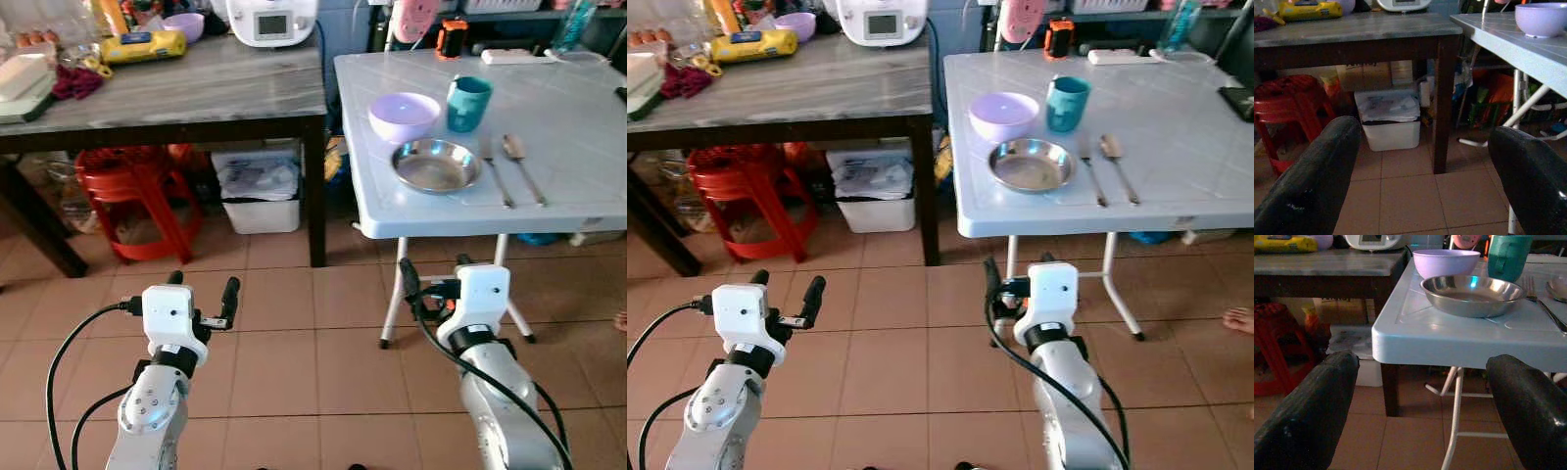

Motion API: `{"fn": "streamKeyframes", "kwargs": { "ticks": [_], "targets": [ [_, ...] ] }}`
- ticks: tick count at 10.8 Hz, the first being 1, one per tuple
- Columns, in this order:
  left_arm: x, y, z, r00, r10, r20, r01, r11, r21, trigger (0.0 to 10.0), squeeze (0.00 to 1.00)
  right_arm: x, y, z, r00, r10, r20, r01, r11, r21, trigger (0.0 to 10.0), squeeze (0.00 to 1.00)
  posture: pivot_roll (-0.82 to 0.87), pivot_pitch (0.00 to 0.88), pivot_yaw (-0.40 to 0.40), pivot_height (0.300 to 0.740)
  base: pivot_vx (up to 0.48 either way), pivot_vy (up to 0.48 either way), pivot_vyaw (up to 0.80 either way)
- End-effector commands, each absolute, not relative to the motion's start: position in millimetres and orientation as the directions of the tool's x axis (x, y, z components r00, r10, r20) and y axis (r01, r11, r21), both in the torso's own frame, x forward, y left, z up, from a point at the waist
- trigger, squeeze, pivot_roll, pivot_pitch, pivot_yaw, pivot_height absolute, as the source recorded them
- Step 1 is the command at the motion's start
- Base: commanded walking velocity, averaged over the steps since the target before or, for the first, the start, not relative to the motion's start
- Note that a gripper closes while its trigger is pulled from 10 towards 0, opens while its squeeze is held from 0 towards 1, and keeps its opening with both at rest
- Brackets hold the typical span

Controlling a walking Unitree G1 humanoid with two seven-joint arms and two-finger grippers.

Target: Setting the table

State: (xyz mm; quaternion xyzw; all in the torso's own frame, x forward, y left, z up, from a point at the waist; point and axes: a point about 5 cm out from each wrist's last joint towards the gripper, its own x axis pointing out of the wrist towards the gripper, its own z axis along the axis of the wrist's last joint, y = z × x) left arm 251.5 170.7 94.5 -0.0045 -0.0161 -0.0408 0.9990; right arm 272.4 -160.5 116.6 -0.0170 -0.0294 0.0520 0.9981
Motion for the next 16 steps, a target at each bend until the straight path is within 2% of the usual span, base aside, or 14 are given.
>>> {"fn": "streamKeyframes", "kwargs": {
  "ticks": [1,4,11,14,16],
  "targets": [
    [250.7,174.9,95.6,0.997,-0.074,0.029,0.074,0.997,0.009,10.0,0.0,271.5,-157.8,116.1,0.993,0.108,0.051,-0.106,0.994,-0.038,10.0,0.0,-0.02,0.121,0.055,0.74,0.0,0.0,0.0],
    [251.6,176.1,95.5,0.997,-0.074,0.021,0.074,0.997,0.006,10.0,0.0,270.3,-156.9,113.4,0.993,0.109,0.037,-0.108,0.994,-0.037,10.0,0.0,-0.02,0.121,0.054,0.74,0.0,-0.091,0.0],
    [250.3,174.9,92.6,0.997,-0.078,0.008,0.078,0.997,0.005,10.0,0.0,270.9,-156.1,112.3,0.993,0.111,0.032,-0.11,0.993,-0.04,10.0,0.0,-0.02,0.123,0.056,0.74,0.0,-0.466,0.0],
    [251.4,177.4,94.7,0.999,-0.036,0.035,0.034,0.998,0.062,10.0,0.0,269.9,-156.6,111.6,0.994,0.109,0.029,-0.107,0.994,-0.037,10.0,0.0,-0.02,0.126,0.058,0.74,0.0,0.0,0.0],
    [251.7,176.2,95.3,0.998,-0.042,0.05,0.042,0.999,0.012,10.0,0.0,269.9,-156.7,111.6,0.994,0.109,0.029,-0.108,0.993,-0.039,10.0,0.0,-0.02,0.126,0.058,0.74,0.0,0.0,0.0]
  ]
}}
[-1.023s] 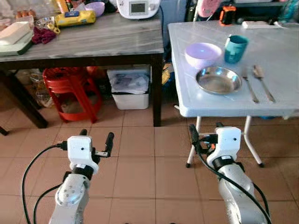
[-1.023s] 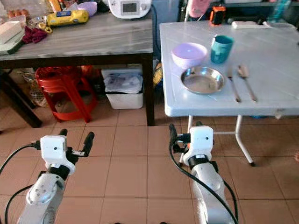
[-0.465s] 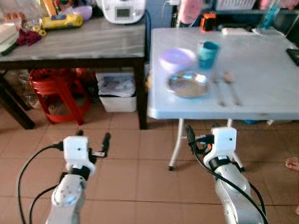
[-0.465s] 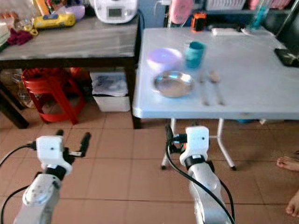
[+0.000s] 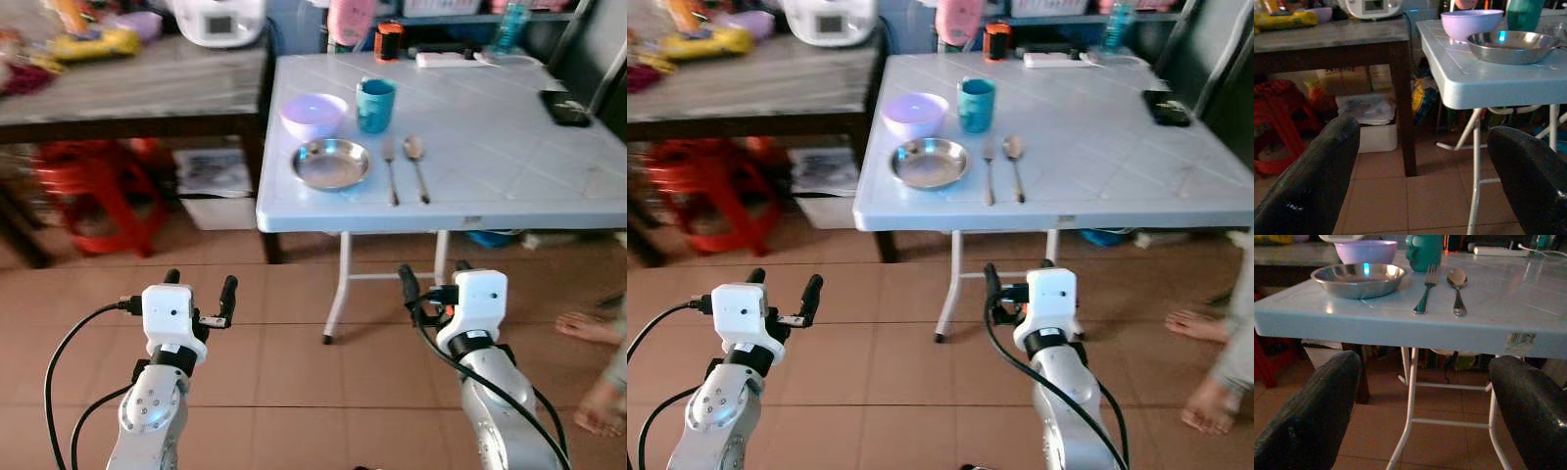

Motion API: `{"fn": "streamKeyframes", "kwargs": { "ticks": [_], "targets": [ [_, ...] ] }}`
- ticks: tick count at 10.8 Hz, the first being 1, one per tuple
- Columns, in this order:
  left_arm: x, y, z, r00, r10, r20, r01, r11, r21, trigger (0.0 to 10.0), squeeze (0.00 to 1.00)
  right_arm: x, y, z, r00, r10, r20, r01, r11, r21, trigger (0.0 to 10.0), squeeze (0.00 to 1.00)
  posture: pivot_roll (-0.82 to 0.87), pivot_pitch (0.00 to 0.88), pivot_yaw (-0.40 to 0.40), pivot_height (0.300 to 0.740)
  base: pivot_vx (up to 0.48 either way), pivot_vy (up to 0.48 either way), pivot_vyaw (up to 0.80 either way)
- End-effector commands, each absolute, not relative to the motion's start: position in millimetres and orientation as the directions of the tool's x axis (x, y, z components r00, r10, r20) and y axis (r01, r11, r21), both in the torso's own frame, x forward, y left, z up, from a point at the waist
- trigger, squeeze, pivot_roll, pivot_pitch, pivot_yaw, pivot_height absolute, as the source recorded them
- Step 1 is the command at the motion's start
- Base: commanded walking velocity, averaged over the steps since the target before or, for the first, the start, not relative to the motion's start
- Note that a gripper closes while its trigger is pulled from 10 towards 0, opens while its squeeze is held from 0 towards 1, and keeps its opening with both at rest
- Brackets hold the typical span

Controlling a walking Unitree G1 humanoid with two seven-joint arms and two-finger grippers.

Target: Setting the table

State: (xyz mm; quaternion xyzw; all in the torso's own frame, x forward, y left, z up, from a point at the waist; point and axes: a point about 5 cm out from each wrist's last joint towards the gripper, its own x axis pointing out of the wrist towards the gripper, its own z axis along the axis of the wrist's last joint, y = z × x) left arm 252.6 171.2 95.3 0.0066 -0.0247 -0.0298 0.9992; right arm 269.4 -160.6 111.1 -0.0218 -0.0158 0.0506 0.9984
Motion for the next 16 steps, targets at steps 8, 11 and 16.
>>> {"fn": "streamKeyframes", "kwargs": {
  "ticks": [8,11,16],
  "targets": [
    [251,168,94,0.992,-0.113,0.051,0.114,0.994,-0.003,10.0,0.0,272,-157,116,0.992,0.119,0.046,-0.116,0.992,-0.055,10.0,0.0,-0.03,0.127,0.052,0.74,0.064,0.0,0.0],
    [252,166,95,0.99,-0.125,0.064,0.126,0.992,0.0,10.0,0.0,272,-155,120,0.99,0.124,0.062,-0.12,0.991,-0.065,10.0,0.0,-0.03,0.124,0.051,0.74,0.3,0.0,0.0],
    [256,167,106,0.985,-0.139,0.106,0.139,0.99,0.0,10.0,0.0,271,-150,133,0.98,0.159,0.119,-0.145,0.982,-0.117,10.0,0.0,-0.03,0.126,0.051,0.74,0.436,0.0,0.0]
  ]
}}
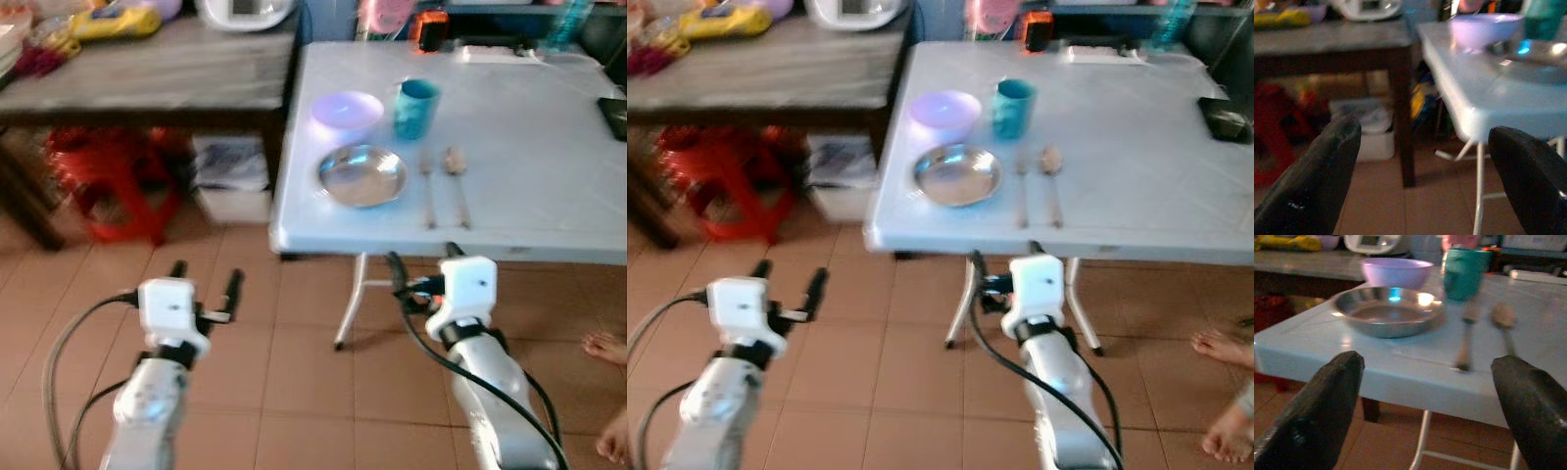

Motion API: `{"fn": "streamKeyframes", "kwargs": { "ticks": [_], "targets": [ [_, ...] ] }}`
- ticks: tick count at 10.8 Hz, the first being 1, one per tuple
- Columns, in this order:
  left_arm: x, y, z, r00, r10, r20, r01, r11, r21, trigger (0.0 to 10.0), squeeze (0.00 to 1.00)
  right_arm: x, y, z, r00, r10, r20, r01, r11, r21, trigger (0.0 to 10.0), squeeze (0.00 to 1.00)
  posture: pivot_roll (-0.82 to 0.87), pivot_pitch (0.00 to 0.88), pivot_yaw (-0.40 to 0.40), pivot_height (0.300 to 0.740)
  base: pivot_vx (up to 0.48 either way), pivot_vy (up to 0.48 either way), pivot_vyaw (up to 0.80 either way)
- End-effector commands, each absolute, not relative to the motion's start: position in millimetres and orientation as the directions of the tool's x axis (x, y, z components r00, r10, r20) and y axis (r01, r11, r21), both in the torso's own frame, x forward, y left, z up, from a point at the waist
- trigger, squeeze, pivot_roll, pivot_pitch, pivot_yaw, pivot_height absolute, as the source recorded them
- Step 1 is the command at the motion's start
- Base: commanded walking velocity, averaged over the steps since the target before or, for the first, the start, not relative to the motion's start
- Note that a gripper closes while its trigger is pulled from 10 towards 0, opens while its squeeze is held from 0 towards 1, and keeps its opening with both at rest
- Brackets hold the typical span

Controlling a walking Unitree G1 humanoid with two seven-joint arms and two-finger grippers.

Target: Setting the table

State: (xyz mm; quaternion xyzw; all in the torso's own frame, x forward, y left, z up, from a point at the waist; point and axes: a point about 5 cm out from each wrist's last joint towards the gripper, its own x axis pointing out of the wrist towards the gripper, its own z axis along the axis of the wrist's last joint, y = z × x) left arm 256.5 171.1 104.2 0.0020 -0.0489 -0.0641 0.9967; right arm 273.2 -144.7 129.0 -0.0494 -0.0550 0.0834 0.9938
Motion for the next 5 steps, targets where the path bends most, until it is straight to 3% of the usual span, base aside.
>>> {"fn": "streamKeyframes", "kwargs": {
  "ticks": [1,5],
  "targets": [
    [256.1,166.1,106.2,0.983,-0.146,0.109,0.146,0.989,0.001,10.0,0.0,271.3,-150.0,133.9,0.98,0.158,0.121,-0.144,0.982,-0.119,10.0,0.0,-0.03,0.126,0.052,0.74,0.442,0.0,0.0],
    [256.3,164.6,104.4,0.983,-0.157,0.1,0.157,0.988,-0.002,10.0,0.0,271.0,-148.0,132.3,0.979,0.173,0.111,-0.16,0.98,-0.117,10.0,0.0,-0.03,0.125,0.051,0.74,0.455,0.0,0.0]
  ]
}}
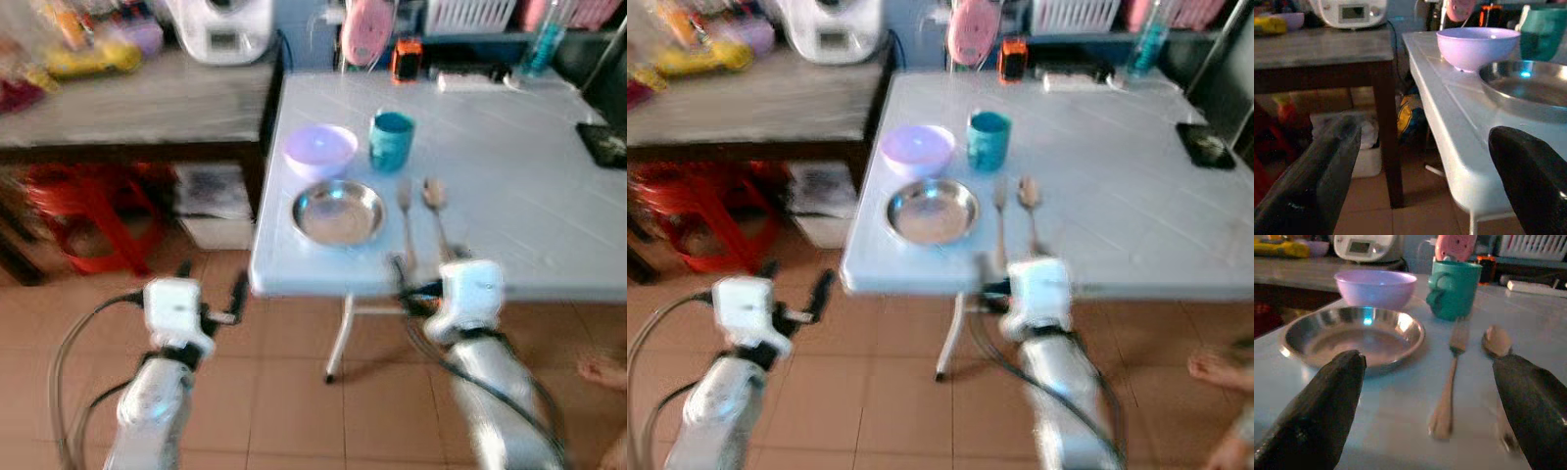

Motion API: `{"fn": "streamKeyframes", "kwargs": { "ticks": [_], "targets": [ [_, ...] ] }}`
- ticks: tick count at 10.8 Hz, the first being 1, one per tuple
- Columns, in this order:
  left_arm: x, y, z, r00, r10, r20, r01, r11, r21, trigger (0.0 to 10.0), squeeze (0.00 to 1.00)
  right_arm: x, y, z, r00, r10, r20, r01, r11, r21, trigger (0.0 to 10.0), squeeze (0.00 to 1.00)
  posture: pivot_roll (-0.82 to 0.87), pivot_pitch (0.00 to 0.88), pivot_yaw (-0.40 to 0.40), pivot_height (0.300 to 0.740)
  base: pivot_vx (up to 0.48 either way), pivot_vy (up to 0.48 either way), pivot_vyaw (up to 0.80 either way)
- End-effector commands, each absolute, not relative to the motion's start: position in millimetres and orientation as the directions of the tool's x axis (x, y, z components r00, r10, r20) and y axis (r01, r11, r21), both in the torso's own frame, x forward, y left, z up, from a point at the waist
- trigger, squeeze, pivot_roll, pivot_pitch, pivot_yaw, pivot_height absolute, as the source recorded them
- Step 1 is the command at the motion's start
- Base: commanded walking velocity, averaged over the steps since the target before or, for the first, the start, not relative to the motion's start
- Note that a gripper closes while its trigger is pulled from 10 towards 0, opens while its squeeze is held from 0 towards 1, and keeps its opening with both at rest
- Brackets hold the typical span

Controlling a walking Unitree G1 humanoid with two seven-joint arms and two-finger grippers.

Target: Setting the table

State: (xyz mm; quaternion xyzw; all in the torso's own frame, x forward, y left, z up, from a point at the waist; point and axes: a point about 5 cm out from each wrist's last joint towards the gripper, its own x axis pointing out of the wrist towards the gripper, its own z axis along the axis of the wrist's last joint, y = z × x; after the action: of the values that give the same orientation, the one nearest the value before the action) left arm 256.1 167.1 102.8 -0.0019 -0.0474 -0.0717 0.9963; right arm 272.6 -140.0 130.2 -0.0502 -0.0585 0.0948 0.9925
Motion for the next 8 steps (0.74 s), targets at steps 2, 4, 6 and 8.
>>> {"fn": "streamKeyframes", "kwargs": {
  "ticks": [2,4,6,8],
  "targets": [
    [255.6,163.6,103.6,0.982,-0.159,0.097,0.16,0.987,-0.003,10.0,0.0,270.7,-146.2,132.8,0.976,0.184,0.113,-0.171,0.978,-0.118,10.0,0.0,-0.03,0.126,0.053,0.74,0.388,0.0,0.0],
    [255.0,163.7,102.5,0.984,-0.154,0.091,0.155,0.988,-0.007,10.0,0.0,268.8,-143.1,132.4,0.973,0.198,0.117,-0.183,0.975,-0.128,10.0,0.0,-0.03,0.128,0.054,0.74,0.324,0.0,0.0],
    [254.5,163.4,102.7,0.984,-0.15,0.091,0.152,0.988,-0.007,10.0,0.0,268.1,-143.2,131.7,0.974,0.196,0.113,-0.183,0.976,-0.12,10.0,0.0,-0.03,0.134,0.053,0.74,0.0,0.0,0.0],
    [254.4,163.2,103.0,0.985,-0.147,0.091,0.148,0.989,-0.004,10.0,0.0,268.2,-143.5,131.6,0.974,0.196,0.111,-0.183,0.976,-0.118,10.0,0.0,-0.03,0.133,0.054,0.74,0.0,0.0,0.0]
  ]
}}
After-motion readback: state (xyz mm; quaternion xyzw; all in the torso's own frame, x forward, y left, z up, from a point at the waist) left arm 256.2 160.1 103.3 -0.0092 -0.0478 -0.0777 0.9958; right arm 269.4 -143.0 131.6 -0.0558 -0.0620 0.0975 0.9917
